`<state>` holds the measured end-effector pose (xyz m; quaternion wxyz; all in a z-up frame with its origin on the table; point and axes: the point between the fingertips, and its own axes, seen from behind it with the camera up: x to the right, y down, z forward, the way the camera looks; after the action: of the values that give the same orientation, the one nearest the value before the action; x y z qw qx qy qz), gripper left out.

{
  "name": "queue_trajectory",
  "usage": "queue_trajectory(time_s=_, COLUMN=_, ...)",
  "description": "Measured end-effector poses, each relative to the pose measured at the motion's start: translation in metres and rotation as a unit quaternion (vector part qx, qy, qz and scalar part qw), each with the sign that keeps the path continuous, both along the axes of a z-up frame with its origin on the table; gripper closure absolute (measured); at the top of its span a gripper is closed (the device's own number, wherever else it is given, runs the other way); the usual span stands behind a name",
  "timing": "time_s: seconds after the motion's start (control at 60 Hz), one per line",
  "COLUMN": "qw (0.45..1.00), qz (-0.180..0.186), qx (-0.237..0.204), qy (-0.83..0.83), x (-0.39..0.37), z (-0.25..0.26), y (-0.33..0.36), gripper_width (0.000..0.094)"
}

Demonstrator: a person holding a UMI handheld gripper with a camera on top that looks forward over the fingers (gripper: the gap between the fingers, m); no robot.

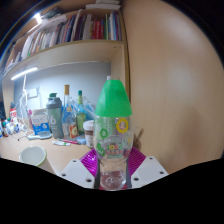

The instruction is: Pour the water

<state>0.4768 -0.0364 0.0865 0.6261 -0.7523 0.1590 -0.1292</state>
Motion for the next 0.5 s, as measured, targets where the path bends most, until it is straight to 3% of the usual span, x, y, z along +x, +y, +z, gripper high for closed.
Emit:
queue_trajectory(time_s=0.133, qw=1.0, qz=0.001, qx=-0.005, qy=-0.003, x=0.0, z=0.0, y=0.0, gripper_width=0.0476)
queue_trajectory(time_s=0.2, qw=0.999, qz=0.0, qx=-0.037, qy=0.001, x=0.0, z=-0.008, y=-0.003, gripper_width=0.0388)
queue_trajectory(time_s=0.25, qw=0.997, qz=-0.012, qx=-0.077, qy=0.027, x=-0.001, z=-0.021, y=-0.013, gripper_width=0.0239)
queue_trajectory(time_s=0.3, qw=0.995, qz=-0.021, qx=-0.089, qy=0.052, x=-0.009, z=-0.024, y=-0.026, gripper_width=0.0096)
queue_trajectory(time_s=0.5, qw=0.992, qz=-0.02, qx=-0.108, qy=0.056, x=-0.059, z=0.0, y=-0.092, gripper_width=0.0095)
